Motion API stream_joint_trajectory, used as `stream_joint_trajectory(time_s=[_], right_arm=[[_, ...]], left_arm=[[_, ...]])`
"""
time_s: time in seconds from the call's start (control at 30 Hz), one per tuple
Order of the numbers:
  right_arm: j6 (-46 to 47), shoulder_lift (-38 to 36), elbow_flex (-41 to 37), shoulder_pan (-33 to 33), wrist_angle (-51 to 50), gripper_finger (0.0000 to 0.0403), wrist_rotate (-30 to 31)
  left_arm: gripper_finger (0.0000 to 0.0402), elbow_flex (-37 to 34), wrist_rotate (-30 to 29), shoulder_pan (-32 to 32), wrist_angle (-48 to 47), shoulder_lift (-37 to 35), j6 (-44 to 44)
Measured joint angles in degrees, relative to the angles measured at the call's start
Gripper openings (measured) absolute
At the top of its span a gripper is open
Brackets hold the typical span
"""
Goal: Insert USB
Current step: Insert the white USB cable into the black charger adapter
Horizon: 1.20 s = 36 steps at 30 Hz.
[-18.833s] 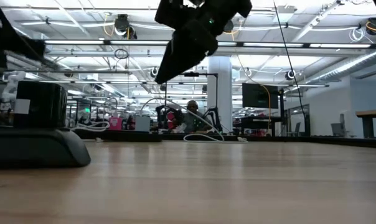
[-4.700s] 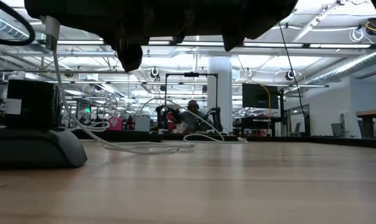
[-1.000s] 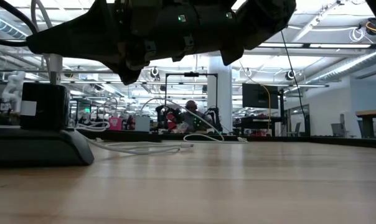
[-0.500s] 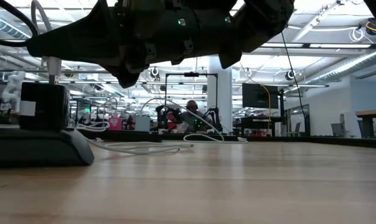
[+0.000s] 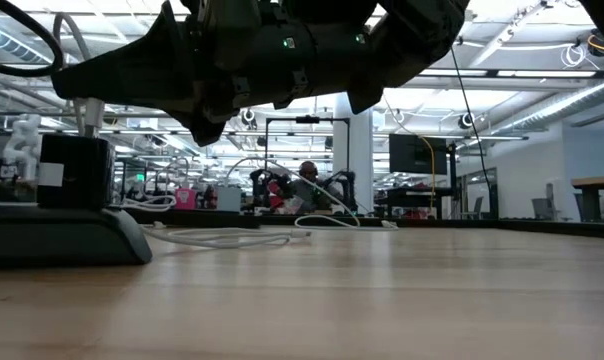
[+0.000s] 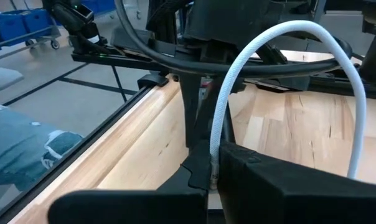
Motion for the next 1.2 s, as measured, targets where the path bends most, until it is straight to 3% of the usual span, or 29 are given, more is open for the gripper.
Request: stream_joint_trajectory(time_s=[0.8, 1.2], right_arm=[[2.97, 4.81, 3.63, -0.22, -2.1, 0.0002, 0.55], [4.74, 4.91, 3.37, -0.47, -1.25, 0.0066, 0.66]], left_arm=[[0.0002, -0.02, 0.28, 0.0, 0.14, 0.04, 0.15], [0.0002, -0.02, 0.17, 0.0, 0.21, 0.04, 1.06]])
